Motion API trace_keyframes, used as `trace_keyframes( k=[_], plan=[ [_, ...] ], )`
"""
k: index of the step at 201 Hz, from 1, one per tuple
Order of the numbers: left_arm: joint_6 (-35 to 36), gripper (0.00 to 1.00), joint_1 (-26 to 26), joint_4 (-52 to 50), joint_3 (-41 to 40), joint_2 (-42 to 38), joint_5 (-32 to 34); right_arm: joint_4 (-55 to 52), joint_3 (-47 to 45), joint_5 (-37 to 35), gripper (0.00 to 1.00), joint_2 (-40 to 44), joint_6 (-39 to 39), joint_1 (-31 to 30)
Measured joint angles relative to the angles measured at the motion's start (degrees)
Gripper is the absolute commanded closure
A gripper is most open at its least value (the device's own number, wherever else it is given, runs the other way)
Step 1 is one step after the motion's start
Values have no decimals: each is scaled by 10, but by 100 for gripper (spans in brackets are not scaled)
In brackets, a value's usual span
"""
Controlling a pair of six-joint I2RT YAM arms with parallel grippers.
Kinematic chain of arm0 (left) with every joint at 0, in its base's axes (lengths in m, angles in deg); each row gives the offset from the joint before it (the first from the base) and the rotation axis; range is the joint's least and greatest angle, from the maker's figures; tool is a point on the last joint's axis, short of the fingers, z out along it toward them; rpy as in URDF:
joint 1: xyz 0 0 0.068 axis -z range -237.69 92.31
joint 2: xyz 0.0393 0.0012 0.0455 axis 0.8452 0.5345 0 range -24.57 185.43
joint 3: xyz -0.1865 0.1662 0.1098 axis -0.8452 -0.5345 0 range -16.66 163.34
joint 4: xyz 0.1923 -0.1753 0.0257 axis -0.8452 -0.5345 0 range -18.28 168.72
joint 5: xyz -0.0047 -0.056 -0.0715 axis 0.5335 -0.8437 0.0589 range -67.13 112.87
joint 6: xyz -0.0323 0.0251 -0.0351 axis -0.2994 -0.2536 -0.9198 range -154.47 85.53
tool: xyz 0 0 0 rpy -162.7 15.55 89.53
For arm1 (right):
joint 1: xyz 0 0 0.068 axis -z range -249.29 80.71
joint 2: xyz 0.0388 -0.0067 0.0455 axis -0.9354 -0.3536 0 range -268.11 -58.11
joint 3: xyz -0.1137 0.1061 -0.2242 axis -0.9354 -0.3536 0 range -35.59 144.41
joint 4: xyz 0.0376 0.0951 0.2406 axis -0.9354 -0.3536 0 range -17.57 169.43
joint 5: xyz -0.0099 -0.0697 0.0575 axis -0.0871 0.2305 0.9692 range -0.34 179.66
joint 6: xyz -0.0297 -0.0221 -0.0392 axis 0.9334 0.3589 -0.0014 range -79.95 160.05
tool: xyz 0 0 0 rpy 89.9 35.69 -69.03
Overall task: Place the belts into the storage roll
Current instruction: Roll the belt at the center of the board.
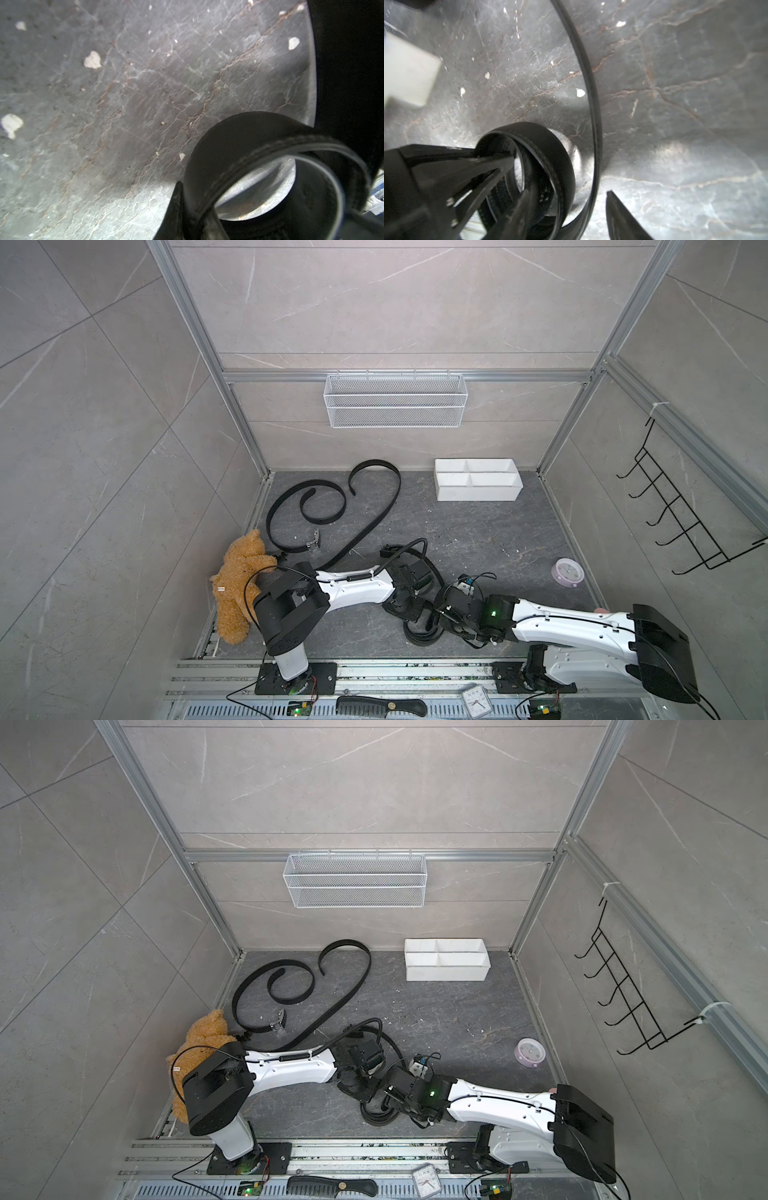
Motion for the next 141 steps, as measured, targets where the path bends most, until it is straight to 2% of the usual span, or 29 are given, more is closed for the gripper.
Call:
trace_keyframes(
  k=[40,77,117,141],
  plan=[
    [0,100,6,-1,1,0,10,0,0,-2,26,19,-13,-13],
    [0,100,9,-2,3,0,17,11,3,-1,25,-24,-19,-16],
    [0,100,11,-2,3,1,27,27,-8,-6,29,-37,-41,-16],
    [0,100,12,-2,4,1,28,44,-16,-12,37,-45,-50,-16]
  ],
)
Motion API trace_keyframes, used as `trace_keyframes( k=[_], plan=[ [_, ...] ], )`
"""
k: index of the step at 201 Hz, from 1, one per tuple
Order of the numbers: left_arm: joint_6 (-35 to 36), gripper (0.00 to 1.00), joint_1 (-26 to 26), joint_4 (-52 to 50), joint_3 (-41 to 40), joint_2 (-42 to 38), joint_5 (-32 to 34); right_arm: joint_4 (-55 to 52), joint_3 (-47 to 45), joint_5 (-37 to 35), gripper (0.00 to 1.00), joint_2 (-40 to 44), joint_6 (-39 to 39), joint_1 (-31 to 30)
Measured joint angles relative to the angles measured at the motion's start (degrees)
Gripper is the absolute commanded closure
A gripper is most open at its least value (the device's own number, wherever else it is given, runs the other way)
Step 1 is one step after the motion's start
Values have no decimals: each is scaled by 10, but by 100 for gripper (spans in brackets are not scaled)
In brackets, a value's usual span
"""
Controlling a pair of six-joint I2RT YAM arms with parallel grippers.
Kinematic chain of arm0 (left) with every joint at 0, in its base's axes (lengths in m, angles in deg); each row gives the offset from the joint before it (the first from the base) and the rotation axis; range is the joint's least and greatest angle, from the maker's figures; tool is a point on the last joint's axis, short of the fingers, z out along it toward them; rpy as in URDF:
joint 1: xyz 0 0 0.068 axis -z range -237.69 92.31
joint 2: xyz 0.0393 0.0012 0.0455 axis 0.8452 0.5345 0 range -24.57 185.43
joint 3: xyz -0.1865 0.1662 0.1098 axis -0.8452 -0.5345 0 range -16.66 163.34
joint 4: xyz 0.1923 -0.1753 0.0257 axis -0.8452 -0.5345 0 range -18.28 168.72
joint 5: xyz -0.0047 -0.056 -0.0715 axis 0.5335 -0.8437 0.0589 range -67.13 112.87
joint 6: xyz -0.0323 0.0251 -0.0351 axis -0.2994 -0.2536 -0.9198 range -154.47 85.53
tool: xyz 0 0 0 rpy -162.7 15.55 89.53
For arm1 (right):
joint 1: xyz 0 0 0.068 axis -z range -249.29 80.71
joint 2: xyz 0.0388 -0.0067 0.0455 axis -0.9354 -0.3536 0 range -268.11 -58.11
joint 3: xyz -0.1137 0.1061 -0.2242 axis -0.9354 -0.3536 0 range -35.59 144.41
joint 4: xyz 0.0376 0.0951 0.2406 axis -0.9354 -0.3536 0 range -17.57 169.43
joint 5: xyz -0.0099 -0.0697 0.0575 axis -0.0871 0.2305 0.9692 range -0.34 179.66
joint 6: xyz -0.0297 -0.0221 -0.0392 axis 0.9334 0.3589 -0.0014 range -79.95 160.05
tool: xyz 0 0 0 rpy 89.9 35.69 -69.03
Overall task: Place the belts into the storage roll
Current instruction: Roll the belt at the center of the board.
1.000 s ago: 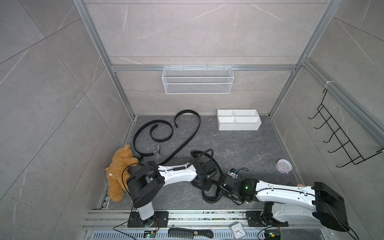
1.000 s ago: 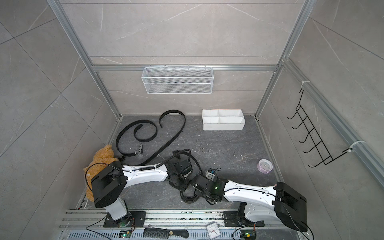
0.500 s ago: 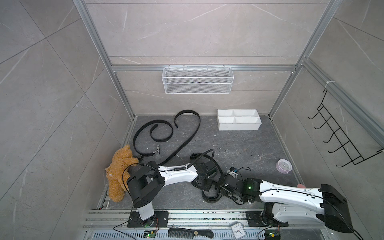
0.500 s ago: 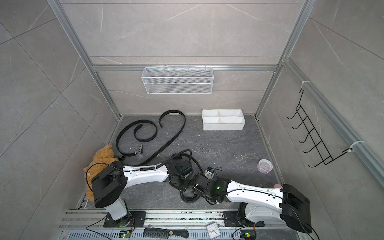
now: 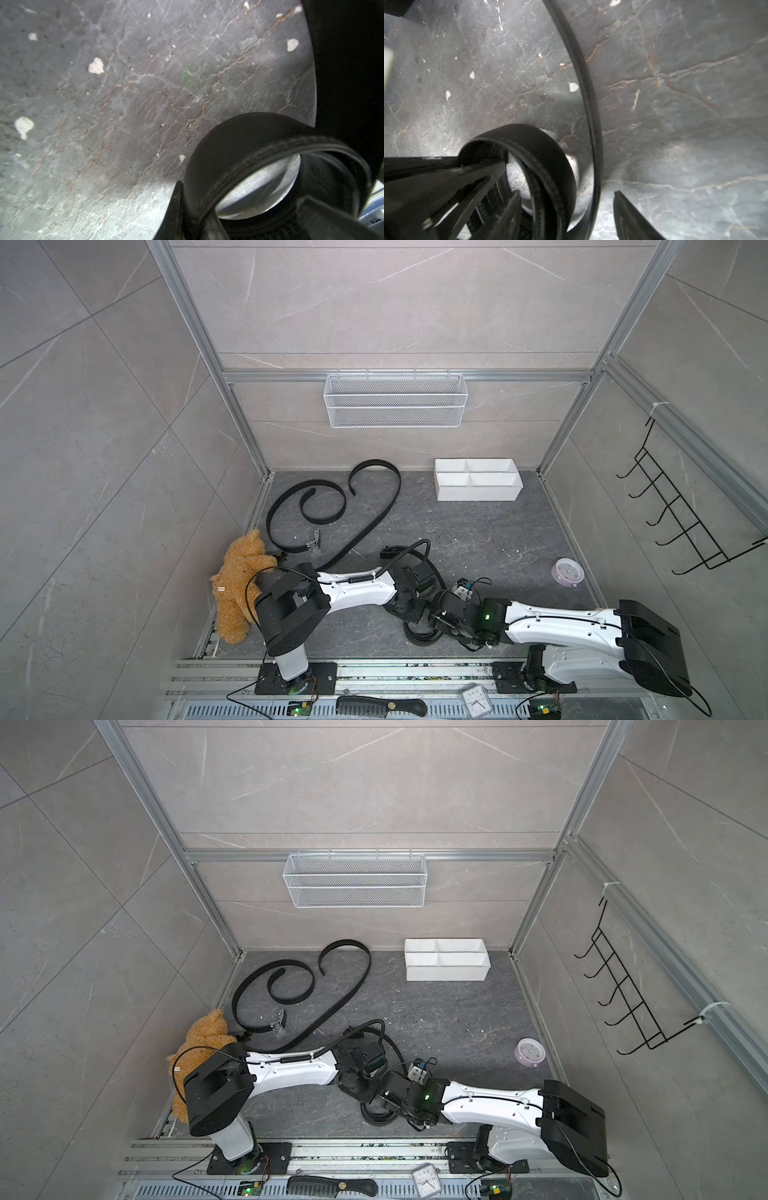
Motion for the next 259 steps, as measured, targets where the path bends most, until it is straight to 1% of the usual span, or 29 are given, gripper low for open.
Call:
trace_keyframes(
  k=[48,82,118,125,128,139,156,168,182,193,224,238,241,246,259],
  plan=[
    [1,100,1,1,1,1,-1,41,-17,-5,59,-33,-14,0],
    [4,100,3,2,3,4,-3,59,-28,-13,71,-32,-23,0],
    [8,100,4,12,9,9,-9,61,-32,-18,92,-32,-22,-1],
    [9,100,4,12,10,10,-9,60,-32,-18,99,-32,-21,-1],
    [10,100,4,12,11,10,-10,59,-32,-18,100,-32,-18,-1],
    [11,88,3,13,11,11,-10,59,-32,-18,100,-32,-17,-1],
    [15,65,3,12,11,11,-11,56,-31,-18,100,-32,-14,-1],
    [17,50,2,11,12,11,-16,52,-30,-18,100,-33,-12,-1],
    [17,37,-4,7,12,5,-18,42,-26,-18,100,-33,-8,1],
    [19,32,-13,4,12,-9,-22,31,-23,-20,100,-34,-4,2],
    [27,30,-65,-11,21,-80,-29,10,-19,-23,100,-33,5,2],
    [42,29,-90,-37,56,-89,-16,-2,-19,-23,100,-28,10,2],
    [45,27,-94,-41,65,-88,-12,-5,-19,-23,100,-27,11,2],
    [54,24,-100,-50,82,-84,-2,-11,-19,-22,100,-25,12,2],
    [78,24,-114,-74,131,-64,31,-23,-19,-22,100,-21,17,2]
  ],
)
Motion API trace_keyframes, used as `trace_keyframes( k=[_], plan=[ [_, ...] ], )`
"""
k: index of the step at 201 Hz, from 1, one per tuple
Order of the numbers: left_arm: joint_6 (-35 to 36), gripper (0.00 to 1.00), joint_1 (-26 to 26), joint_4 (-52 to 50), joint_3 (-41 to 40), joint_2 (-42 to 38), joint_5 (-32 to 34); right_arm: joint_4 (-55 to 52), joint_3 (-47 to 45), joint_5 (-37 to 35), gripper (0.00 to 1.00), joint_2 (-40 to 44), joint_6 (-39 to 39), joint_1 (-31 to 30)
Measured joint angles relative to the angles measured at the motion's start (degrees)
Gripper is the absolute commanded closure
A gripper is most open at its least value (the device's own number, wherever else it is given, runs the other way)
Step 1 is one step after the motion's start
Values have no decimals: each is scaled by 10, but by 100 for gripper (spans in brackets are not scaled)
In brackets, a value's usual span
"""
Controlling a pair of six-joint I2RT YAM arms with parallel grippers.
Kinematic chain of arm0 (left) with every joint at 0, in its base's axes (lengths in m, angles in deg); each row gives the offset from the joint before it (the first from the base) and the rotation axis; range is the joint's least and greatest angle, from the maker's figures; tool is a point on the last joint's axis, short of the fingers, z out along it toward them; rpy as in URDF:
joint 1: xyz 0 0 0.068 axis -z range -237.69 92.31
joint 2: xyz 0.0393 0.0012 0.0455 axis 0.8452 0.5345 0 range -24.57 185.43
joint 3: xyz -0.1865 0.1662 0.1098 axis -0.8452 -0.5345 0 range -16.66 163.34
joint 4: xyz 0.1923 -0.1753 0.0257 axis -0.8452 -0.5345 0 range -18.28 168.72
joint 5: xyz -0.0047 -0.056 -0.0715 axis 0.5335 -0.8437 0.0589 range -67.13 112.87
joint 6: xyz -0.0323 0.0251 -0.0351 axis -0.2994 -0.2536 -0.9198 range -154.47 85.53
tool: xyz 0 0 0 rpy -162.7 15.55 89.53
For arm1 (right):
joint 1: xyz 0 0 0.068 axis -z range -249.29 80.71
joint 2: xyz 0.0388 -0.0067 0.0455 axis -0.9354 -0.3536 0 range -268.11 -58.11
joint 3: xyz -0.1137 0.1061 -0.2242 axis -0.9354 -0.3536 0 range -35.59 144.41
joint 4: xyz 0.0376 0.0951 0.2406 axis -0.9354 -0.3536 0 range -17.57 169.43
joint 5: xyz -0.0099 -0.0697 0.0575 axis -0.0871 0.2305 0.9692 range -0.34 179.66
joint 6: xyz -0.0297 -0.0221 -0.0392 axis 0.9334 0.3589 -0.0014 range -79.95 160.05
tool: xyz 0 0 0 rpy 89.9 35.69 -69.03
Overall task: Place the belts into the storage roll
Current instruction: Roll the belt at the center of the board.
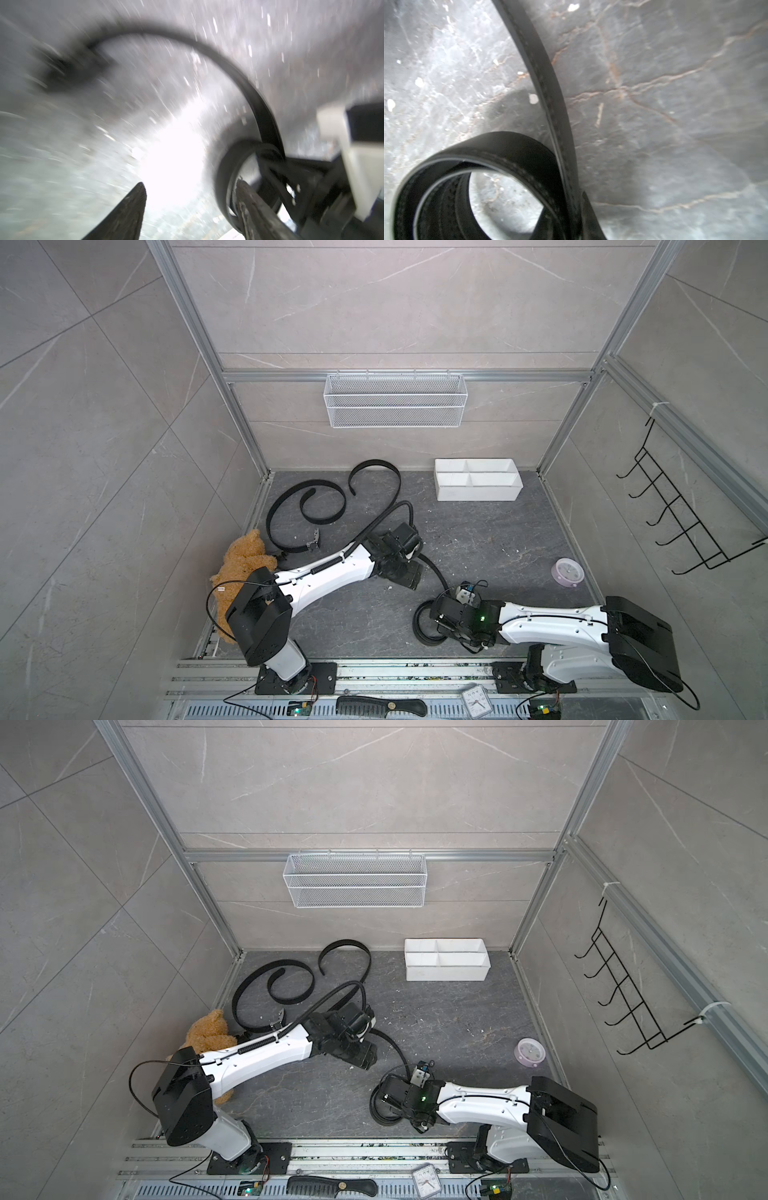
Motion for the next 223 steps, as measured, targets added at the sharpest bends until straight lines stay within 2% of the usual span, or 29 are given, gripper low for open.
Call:
trace_keyframes(
  k=[38,86,107,166,200,223],
  plan=[
    [61,24,-9,-48,148,127,72,-10,0,0,100,3,9,2],
    [92,21,-15,-85,255,261,89,-35,0,0,100,14,23,25],
    [116,13,-19,-83,260,275,90,-45,0,0,100,29,33,38],
    [215,13,-30,-70,259,278,104,-56,0,7,100,39,59,60],
    [249,21,-43,-80,327,316,93,-56,0,14,100,39,70,70],
    [255,27,-54,-79,342,343,86,-56,0,17,100,39,78,80]
  ],
)
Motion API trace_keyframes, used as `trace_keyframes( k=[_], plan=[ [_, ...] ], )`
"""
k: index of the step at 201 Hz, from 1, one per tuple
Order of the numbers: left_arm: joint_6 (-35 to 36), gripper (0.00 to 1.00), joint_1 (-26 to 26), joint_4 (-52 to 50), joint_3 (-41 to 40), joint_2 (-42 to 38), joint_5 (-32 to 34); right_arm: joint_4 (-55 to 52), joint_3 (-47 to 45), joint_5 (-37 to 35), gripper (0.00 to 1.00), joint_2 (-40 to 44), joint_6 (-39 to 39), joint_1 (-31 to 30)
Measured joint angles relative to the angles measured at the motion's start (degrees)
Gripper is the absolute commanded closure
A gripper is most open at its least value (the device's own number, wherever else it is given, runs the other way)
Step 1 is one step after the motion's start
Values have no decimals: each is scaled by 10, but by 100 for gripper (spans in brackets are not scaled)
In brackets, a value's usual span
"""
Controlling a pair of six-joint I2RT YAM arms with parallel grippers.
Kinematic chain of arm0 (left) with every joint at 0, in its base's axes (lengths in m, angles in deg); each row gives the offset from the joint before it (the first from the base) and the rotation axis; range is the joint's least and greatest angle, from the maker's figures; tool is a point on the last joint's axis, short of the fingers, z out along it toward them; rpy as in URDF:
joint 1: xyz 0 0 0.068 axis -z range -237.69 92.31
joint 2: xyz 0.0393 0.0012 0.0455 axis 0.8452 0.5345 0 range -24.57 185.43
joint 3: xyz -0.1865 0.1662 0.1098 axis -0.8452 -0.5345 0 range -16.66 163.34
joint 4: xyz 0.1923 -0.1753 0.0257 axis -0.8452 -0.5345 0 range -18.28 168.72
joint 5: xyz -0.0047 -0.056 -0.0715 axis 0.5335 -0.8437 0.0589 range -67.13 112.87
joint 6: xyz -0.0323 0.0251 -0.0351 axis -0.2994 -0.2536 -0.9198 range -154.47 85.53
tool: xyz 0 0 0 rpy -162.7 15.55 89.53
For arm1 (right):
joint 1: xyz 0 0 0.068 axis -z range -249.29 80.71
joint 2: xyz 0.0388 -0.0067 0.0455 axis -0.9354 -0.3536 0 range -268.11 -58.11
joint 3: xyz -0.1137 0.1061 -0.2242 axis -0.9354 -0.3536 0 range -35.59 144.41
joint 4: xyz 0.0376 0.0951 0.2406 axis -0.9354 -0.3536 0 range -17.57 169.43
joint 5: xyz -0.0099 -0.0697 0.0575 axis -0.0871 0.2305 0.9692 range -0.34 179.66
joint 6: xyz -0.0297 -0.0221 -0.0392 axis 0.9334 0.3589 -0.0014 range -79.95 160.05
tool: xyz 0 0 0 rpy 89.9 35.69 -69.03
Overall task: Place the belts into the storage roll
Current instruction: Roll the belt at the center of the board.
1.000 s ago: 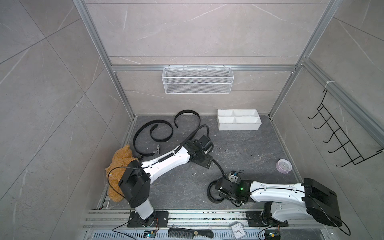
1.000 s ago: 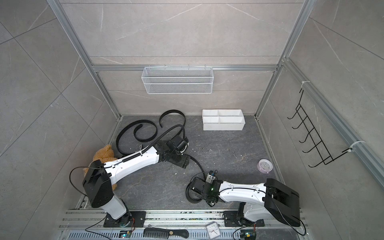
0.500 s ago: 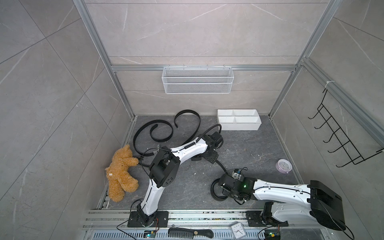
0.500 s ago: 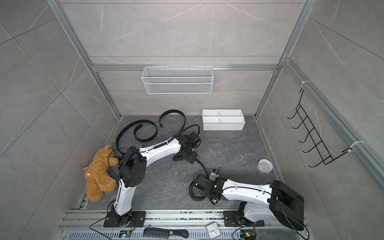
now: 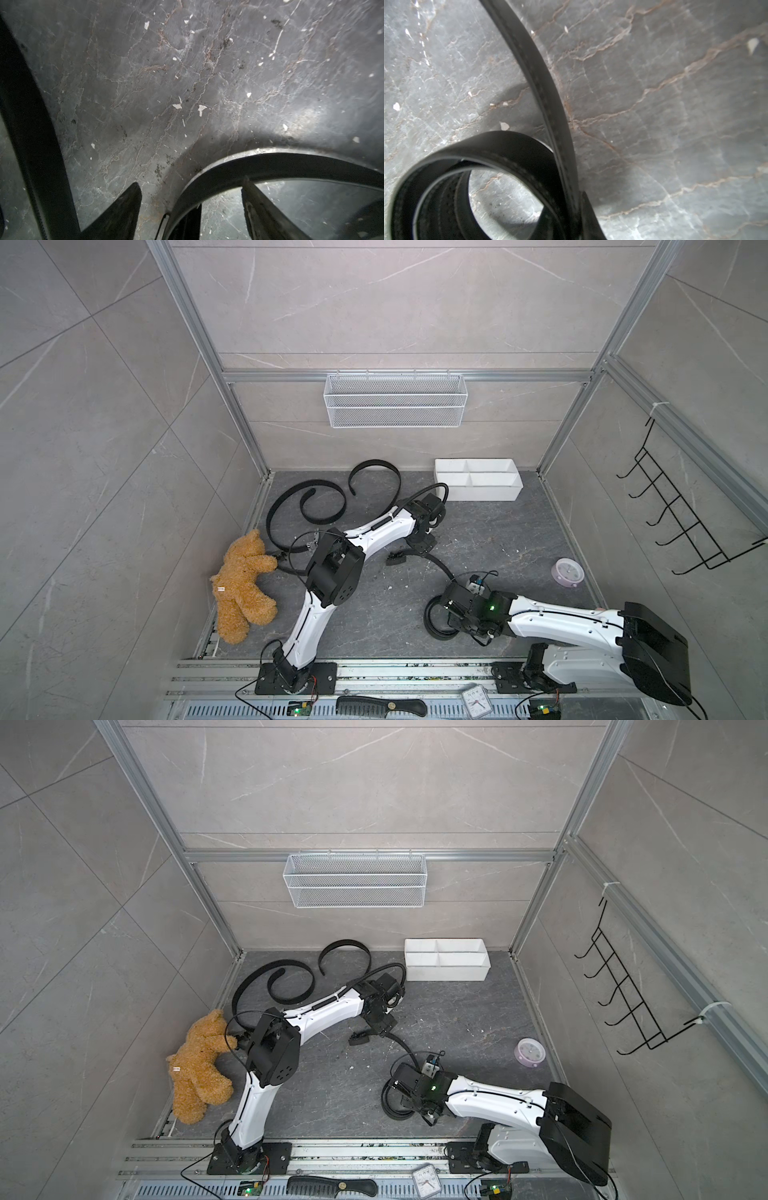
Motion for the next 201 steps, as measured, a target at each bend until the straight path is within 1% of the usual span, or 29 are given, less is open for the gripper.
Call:
trace_keyframes(
  k=[29,40,53,65,83,95,104,123,142,152,160,174,187,201],
  plan=[
    [-1,38,-13,9,8,9,-25,-1,0,2,100,1,16,27],
    [-2,39,-19,9,7,9,-35,-3,0,3,100,3,27,47],
    [-3,43,-25,14,2,9,-49,-4,0,3,100,7,39,70],
    [-4,43,-30,23,-2,9,-60,-4,0,4,100,8,52,91],
    [-11,40,-33,41,-19,4,-64,-6,5,5,100,4,74,113],
    [-16,37,-36,59,-40,-8,-65,-6,12,9,100,-2,85,117],
    [-21,37,-39,66,-55,-19,-74,-6,17,12,100,-8,92,118],
    [-21,38,-52,36,-66,-30,-92,-9,23,20,100,-19,111,124],
    [-21,38,-61,22,-84,-33,-93,-14,32,24,100,-24,138,138],
    [-21,36,-64,22,-106,-39,-92,-17,39,25,100,-27,153,146],
    [-21,31,-67,23,-125,-49,-91,-20,47,27,100,-31,168,152],
    [-17,26,-67,24,-144,-67,-92,-24,61,31,100,-40,190,160],
    [-10,23,-64,25,-142,-83,-99,-26,73,34,100,-49,209,164],
    [3,22,-60,23,-116,-90,-104,-26,81,37,100,-57,226,169]
  ],
)
